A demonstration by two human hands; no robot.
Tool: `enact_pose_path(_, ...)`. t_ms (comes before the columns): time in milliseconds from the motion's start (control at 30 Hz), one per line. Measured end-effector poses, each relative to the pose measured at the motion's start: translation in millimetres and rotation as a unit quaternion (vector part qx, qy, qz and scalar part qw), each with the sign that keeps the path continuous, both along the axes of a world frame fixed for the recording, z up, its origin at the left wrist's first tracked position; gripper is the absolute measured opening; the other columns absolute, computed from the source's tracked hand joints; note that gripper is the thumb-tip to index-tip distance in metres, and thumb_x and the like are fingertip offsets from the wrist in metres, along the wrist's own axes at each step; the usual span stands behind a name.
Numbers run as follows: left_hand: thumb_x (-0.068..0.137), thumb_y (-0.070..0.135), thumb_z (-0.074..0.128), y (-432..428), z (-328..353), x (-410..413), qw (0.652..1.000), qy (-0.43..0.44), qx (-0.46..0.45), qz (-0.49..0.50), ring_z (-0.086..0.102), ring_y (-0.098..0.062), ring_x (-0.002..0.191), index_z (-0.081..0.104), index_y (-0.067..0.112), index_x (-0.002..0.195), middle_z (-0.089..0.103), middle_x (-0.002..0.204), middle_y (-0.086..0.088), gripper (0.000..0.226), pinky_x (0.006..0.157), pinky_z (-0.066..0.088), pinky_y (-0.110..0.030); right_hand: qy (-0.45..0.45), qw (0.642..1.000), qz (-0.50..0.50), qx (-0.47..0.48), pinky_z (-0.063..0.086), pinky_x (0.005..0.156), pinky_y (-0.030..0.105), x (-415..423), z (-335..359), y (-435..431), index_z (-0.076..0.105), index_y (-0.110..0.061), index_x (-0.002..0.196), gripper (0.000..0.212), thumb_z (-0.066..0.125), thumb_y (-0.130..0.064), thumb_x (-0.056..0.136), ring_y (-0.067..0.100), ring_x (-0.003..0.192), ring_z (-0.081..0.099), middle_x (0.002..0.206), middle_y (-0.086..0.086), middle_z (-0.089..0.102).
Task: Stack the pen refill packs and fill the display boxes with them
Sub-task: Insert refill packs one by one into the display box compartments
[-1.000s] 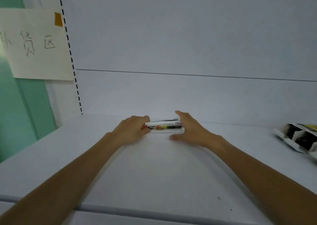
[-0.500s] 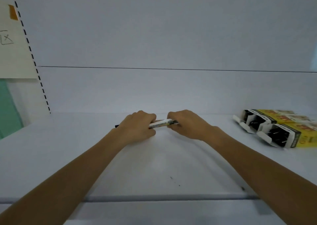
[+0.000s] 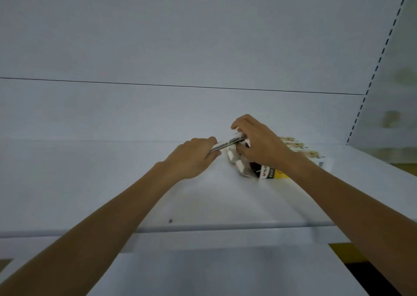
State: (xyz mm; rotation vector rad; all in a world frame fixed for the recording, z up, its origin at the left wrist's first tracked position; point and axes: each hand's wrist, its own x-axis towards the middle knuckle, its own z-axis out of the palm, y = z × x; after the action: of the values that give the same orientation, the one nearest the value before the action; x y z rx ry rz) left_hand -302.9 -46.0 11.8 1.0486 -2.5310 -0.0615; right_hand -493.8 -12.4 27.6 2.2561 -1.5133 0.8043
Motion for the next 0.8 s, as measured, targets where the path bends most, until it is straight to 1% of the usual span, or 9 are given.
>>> enact_pose_path(67,0.099,0.034,0.034,7,-5,-16,1.000,0.010,0.001,0.010,0.052,-0.025,0.072,0.040,0.014,0.095,0.053,0.077,0.001,0.021,0.060,0.038,-0.034,-0.029,0.999,-0.026,-0.026,0.040,0.077,0.027,-31,0,14,0.049,-0.010,0.121,0.038,0.059,-0.015,0.085,0.016,0.103,0.052,0.123,0.002,0.048)
enact_pose_path(133,0.099,0.036,0.033,13,-11,-24,0.999,0.013,0.008,0.032,0.049,-0.025,0.071,0.035,0.016,0.094,0.047,0.072,0.003,0.020,0.057,0.032,-0.032,-0.061,0.996,-0.064,-0.024,0.038,0.080,0.025,-65,0,25,0.048,-0.009,0.123,0.037,0.057,-0.018,0.088,0.015,0.109,0.051,0.125,0.003,0.048)
enact_pose_path(233,0.098,0.043,0.030,22,-15,-32,0.997,-0.007,0.007,0.074,0.050,-0.026,0.075,0.033,0.018,0.094,0.051,0.080,0.000,0.025,0.061,0.032,-0.032,-0.064,0.989,-0.133,0.007,0.041,0.091,0.033,-116,-9,34,0.049,-0.007,0.122,0.034,0.052,-0.021,0.091,0.021,0.114,0.050,0.126,0.007,0.049)
enact_pose_path(300,0.096,0.049,0.029,26,-17,-36,0.995,-0.030,-0.005,0.094,0.053,-0.026,0.080,0.038,0.016,0.098,0.055,0.087,-0.003,0.034,0.066,0.036,-0.034,-0.044,0.982,-0.180,0.035,0.041,0.093,0.039,-145,-21,37,0.051,-0.006,0.121,0.032,0.049,-0.023,0.093,0.025,0.114,0.048,0.124,0.010,0.051)
enact_pose_path(400,0.096,0.049,0.028,25,-21,-41,0.993,-0.051,-0.023,0.107,0.054,-0.027,0.085,0.042,0.016,0.102,0.054,0.092,-0.002,0.037,0.069,0.036,-0.034,0.030,0.978,-0.203,0.041,0.039,0.089,0.038,-167,-46,45,0.057,-0.004,0.109,0.030,0.040,-0.025,0.096,0.028,0.106,0.047,0.113,0.014,0.055)
enact_pose_path(467,0.096,0.049,0.026,24,-25,-41,0.992,-0.061,-0.027,0.110,0.053,-0.026,0.085,0.041,0.017,0.102,0.051,0.091,0.000,0.035,0.069,0.035,-0.033,0.037,0.978,-0.204,-0.003,0.042,0.081,0.040,-171,-59,46,0.060,0.000,0.098,0.032,0.035,-0.020,0.095,0.028,0.098,0.045,0.101,0.017,0.060)
enact_pose_path(533,0.096,0.048,0.025,24,-28,-40,0.992,-0.062,-0.024,0.111,0.049,-0.025,0.080,0.040,0.019,0.101,0.047,0.087,0.002,0.033,0.069,0.034,-0.033,0.049,0.983,-0.169,-0.050,0.047,0.071,0.040,-172,-63,44,0.061,0.003,0.089,0.034,0.034,-0.017,0.091,0.027,0.090,0.044,0.092,0.017,0.064)
enact_pose_path(667,0.096,0.048,0.022,24,-31,-35,0.992,-0.043,-0.010,0.115,0.048,-0.023,0.078,0.041,0.022,0.099,0.048,0.084,0.003,0.032,0.070,0.035,-0.033,0.084,0.978,-0.174,-0.076,0.046,0.065,0.039,-176,-66,41,0.059,0.005,0.085,0.019,0.047,-0.011,0.086,0.032,0.086,0.049,0.088,0.019,0.063)
enact_pose_path(800,0.098,0.045,0.017,22,-32,-34,0.993,-0.008,-0.005,0.121,0.050,-0.024,0.080,0.040,0.024,0.092,0.052,0.084,0.000,0.032,0.073,0.036,-0.034,0.095,0.981,-0.156,-0.068,0.049,0.062,0.039,-177,-64,41,0.059,0.004,0.080,0.035,0.031,-0.016,0.087,0.037,0.076,0.057,0.083,0.019,0.064)
